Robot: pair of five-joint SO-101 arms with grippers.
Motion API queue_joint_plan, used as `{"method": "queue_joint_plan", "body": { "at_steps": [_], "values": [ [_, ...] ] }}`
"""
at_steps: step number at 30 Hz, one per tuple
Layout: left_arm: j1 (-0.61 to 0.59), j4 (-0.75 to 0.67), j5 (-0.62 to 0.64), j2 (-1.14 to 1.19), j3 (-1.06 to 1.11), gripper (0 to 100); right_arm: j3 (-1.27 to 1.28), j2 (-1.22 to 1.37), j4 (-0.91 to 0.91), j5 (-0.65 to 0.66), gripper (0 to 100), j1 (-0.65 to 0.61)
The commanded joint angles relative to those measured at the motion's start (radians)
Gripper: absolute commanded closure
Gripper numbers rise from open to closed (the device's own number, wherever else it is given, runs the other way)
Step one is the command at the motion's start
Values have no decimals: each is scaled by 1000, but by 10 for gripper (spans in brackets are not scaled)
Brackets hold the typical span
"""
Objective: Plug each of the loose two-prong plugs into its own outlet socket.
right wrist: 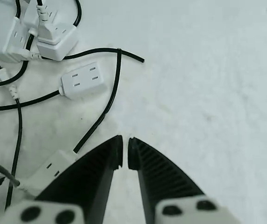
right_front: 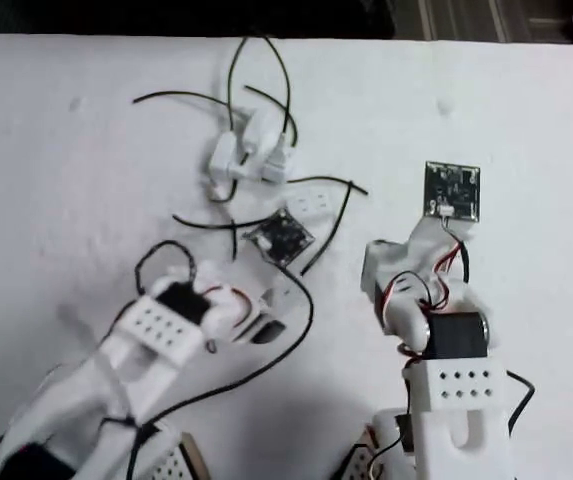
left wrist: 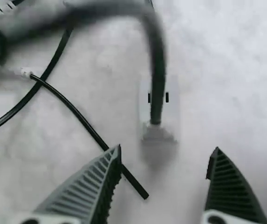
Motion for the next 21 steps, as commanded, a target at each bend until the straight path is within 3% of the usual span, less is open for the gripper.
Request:
{"method": "queue_joint_plan", "body": {
  "at_steps": [1, 5, 12, 17, 21],
  "values": [
    [10, -46, 17, 125, -87, 706, -8, -10, -19, -11, 975, 12],
    [12, -48, 26, 232, -160, 718, -8, -10, -19, -11, 975, 12],
    [12, -54, 80, 321, -224, 871, -6, -10, -19, -11, 975, 12],
    [39, -37, 80, 269, -207, 976, -6, -10, -19, -11, 975, 12],
    [90, 46, 78, 142, -204, 978, -6, -10, -16, -11, 975, 12]
  ]
}}
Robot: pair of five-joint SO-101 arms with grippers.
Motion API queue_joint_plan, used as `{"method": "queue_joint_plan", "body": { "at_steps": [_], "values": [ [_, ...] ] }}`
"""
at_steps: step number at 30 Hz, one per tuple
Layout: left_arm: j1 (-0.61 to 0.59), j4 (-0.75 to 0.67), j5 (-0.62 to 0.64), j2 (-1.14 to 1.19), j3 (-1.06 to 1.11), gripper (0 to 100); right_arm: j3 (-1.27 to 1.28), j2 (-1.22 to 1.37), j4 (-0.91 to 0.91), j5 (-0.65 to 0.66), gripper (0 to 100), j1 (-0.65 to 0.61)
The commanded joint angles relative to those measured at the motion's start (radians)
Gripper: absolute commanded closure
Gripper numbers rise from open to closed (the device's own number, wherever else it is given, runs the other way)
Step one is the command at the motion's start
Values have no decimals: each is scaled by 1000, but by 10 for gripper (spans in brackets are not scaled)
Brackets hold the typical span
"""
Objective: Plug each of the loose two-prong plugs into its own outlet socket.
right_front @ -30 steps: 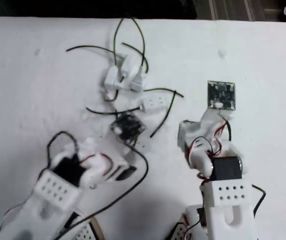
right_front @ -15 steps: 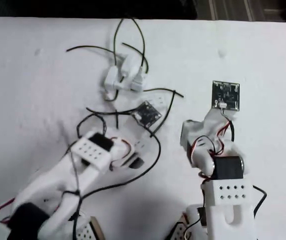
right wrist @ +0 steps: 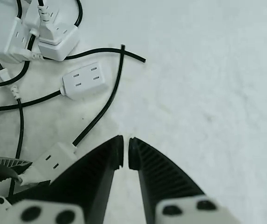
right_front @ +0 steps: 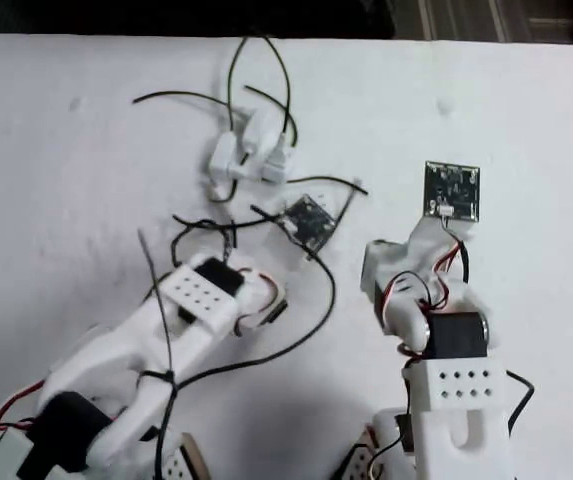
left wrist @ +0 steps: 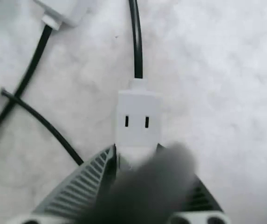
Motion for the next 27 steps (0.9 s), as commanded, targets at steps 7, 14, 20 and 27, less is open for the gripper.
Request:
{"method": "queue_joint_plan", "body": {
  "at_steps": [7, 14, 20, 27],
  "values": [
    [-73, 144, 6, -412, -38, 978, -6, -10, -15, -11, 975, 13],
    [-223, 146, -61, -446, -61, 978, -5, -10, -13, -11, 975, 8],
    [-145, 167, -64, -383, -61, 978, -5, -10, -13, -11, 975, 12],
    [-10, 118, -63, -278, -20, 978, -6, -10, -15, 2, 972, 82]
  ]
}}
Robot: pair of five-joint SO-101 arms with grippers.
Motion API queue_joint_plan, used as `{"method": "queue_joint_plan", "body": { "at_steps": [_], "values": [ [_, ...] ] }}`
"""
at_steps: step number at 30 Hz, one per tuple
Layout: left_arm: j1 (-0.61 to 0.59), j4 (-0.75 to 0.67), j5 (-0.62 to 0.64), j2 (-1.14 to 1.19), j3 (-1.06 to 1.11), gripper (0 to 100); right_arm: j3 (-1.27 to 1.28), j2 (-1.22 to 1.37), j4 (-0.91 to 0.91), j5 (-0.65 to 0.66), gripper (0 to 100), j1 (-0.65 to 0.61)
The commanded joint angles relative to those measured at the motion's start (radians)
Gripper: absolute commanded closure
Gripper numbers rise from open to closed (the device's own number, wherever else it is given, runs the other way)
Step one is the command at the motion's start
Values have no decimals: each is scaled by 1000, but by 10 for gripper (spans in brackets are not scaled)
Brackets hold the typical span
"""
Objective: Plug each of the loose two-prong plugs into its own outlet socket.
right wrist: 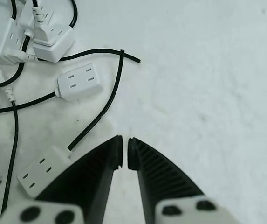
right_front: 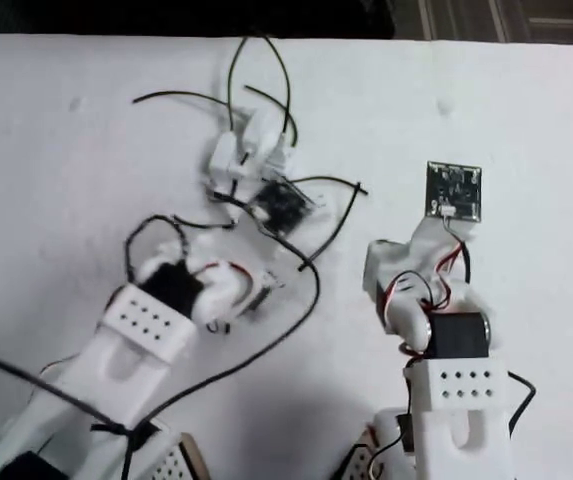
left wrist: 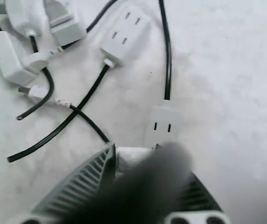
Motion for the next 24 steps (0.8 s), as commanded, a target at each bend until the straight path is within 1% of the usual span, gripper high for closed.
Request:
{"method": "queue_joint_plan", "body": {
  "at_steps": [1, 3, 5, 8, 11, 16, 20, 24],
  "values": [
    [42, -68, -9, 65, 8, 978, -6, -10, -16, 15, 972, 73],
    [39, -121, -9, 131, 21, 978, -6, -10, -16, 66, 974, 101],
    [21, -153, -9, 208, 15, 978, -6, -10, -16, 89, 974, 114],
    [10, -166, -9, 306, -14, 978, -6, -10, -15, 91, 974, 114],
    [13, -169, -9, 355, -25, 978, -6, -10, -15, 91, 974, 114],
    [12, -169, -9, 354, -21, 978, -6, -10, -15, 91, 974, 114],
    [10, -127, -15, 343, -6, 978, -6, -10, -15, 91, 974, 114],
    [51, -103, -11, 274, 29, 979, -6, -10, -15, 91, 974, 114]
  ]
}}
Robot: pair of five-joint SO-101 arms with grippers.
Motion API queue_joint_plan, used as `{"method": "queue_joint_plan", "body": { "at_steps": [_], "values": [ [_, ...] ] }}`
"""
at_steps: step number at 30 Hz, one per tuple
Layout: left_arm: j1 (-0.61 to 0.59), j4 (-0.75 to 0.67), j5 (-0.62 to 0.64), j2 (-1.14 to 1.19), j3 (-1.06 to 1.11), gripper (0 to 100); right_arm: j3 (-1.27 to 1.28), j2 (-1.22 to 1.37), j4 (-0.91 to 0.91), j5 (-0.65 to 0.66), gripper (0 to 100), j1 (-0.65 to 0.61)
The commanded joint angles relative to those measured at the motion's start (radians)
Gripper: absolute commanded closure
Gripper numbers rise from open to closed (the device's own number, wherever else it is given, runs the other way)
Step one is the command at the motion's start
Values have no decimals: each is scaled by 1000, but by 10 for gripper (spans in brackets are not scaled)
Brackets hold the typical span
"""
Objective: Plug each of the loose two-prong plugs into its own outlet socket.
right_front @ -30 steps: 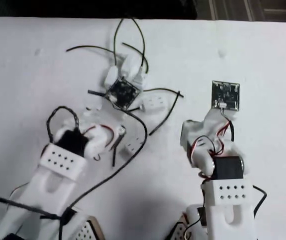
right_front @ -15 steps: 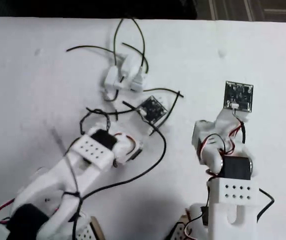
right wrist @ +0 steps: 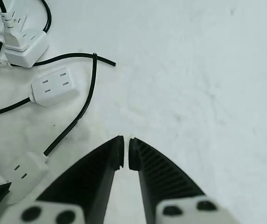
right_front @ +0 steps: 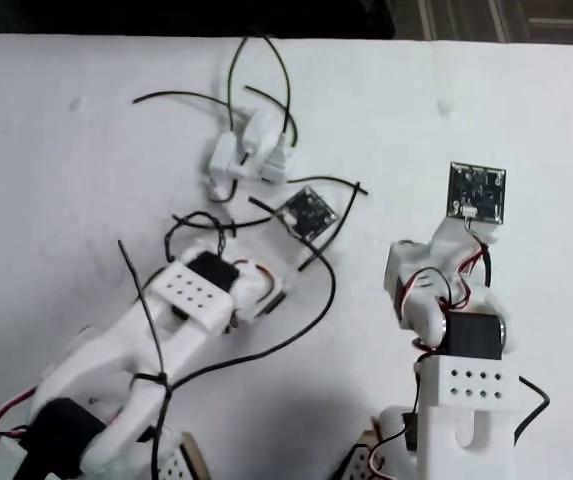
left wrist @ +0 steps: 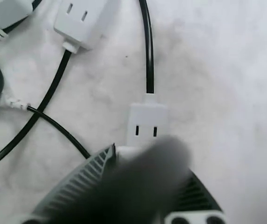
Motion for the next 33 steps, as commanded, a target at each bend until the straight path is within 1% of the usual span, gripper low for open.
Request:
{"method": "queue_joint_plan", "body": {
  "at_steps": [1, 4, 7, 12, 15, 24, 26, 29, 30, 33],
  "values": [
    [45, 37, -8, -61, 57, 979, -6, -10, -15, 9, 974, 13],
    [68, 37, -5, -142, 109, 979, -6, -10, -15, 9, 974, 13],
    [53, 29, 21, -191, 141, 979, -6, -10, -15, 9, 974, 13],
    [-5, -32, 21, -160, 137, 979, -6, -10, -15, 9, 974, 12],
    [-16, -66, 21, -108, 137, 979, -6, -10, -13, 9, 974, 12],
    [-7, 46, 18, -35, 78, 975, -6, -10, -13, 9, 974, 8],
    [-7, 83, 18, -35, 78, 940, -6, -10, -13, 9, 974, 8],
    [-16, 110, 28, -36, 80, 844, -6, -10, -13, 9, 974, 7],
    [-16, 114, 31, -36, 81, 832, -6, -10, -13, 9, 974, 7],
    [-16, 114, 94, -36, 80, 827, -6, -10, -13, 9, 974, 8]
  ]
}}
